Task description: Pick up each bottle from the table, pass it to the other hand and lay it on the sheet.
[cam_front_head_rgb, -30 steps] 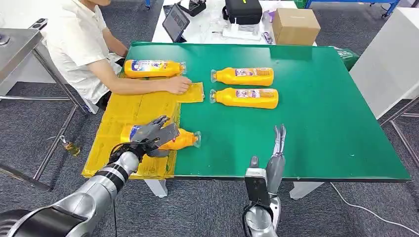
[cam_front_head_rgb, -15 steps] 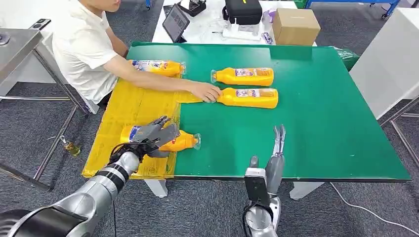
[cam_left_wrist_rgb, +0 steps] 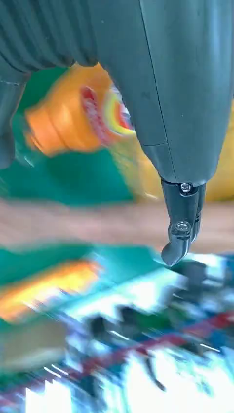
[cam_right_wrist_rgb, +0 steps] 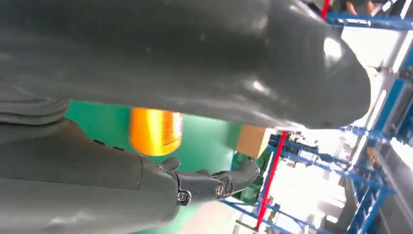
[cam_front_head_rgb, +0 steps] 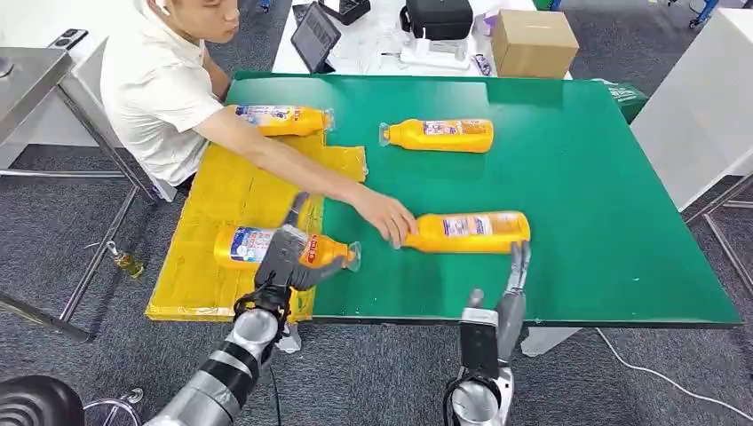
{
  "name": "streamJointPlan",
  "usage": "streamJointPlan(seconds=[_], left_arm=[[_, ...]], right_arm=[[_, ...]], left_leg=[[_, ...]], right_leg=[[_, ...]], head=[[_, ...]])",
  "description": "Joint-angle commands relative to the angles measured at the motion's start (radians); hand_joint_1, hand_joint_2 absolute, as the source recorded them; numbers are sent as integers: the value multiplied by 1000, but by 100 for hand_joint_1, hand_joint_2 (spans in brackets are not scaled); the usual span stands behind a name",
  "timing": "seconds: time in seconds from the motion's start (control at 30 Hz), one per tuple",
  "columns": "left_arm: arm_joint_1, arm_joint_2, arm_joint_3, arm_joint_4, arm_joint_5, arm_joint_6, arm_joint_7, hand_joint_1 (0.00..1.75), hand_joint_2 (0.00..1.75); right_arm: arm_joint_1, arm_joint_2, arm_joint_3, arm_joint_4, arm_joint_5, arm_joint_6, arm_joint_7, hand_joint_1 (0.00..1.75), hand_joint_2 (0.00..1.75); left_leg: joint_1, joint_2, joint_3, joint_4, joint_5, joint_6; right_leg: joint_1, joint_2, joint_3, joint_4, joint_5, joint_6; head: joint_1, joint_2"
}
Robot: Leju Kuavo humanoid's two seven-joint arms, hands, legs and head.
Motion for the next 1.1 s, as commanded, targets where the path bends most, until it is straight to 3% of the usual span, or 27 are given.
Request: streamJointPlan(seconds=[0.03, 0.33, 0.43, 0.47, 0.53, 0.57, 0.6, 0.63, 0.83, 1.0, 1.1], left_arm=[[108, 28, -139, -208, 31, 94, -41, 0, 175], [86, 12, -139, -210, 124, 145, -114, 0, 175], [132, 2, -156, -254, 256, 68, -69, 0, 175], [149, 5, -171, -259, 289, 63, -65, 0, 175], [166, 3, -187, -253, 314, 84, -80, 0, 175], [181, 0, -198, -248, 332, 86, -89, 0, 175], [186, 0, -206, -246, 339, 91, -98, 0, 175], [190, 1, -221, -243, 354, 98, -116, 0, 175], [182, 5, -227, -245, 364, 98, -116, 0, 175], [185, 34, -259, -299, 486, -8, -94, 0, 175], [169, 41, -246, -278, 519, -39, -70, 0, 175]], right_arm=[[14, -35, 84, -95, -155, 2, 3, 0, 0], [-16, -55, 112, -36, -171, 2, 3, 0, 0], [-28, -77, 98, 42, -299, 7, 3, 0, 0], [-28, -67, 50, 55, -176, 2, 3, 0, 0], [-23, -73, 42, 70, -145, 2, 3, 0, 0], [-22, -106, 51, 81, -24, 2, 3, 0, 0], [-14, -106, 44, 75, 29, 2, 3, 0, 175], [0, -106, 2, 41, 208, 2, 3, 0, 175], [-6, -115, -2, 47, 224, 2, 3, 0, 175], [-88, -177, -171, 138, 624, 2, 3, 0, 175], [-176, -220, -275, 244, 750, 2, 6, 0, 175]], left_leg=[[0, 2, 2, 0, -2, 1], [1, 1, 1, -1, -1, 1], [1, 2, 0, -1, -1, 1], [1, 2, 2, -2, -1, 1], [1, 2, 6, -4, -2, 2], [1, 1, 3, -3, -1, 2], [0, 2, 6, -4, -2, 2], [1, 1, 4, -2, -1, 2], [0, 0, 2, -2, -1, 2], [1, 1, -1, -1, 0, 1], [0, 1, 1, -2, 0, 2]], right_leg=[[0, 1, 1, 0, -1, -2], [1, -1, 1, -1, -1, -3], [1, 1, 0, -1, 0, -2], [1, 1, 2, -2, 0, -3], [2, -1, 7, -5, -1, -4], [1, -1, 4, -4, -1, -2], [1, -1, 6, -5, -1, -3], [1, -1, 4, -4, -1, -2], [1, -3, 3, -3, -1, -3], [1, -1, 0, -2, 0, -2], [1, -1, 2, -4, 1, -2]], head=[[-1, 0], [0, 0], [0, 0], [0, 0], [0, 0], [0, 0], [0, 0], [0, 0], [-1, 0], [0, 0], [0, 0]])
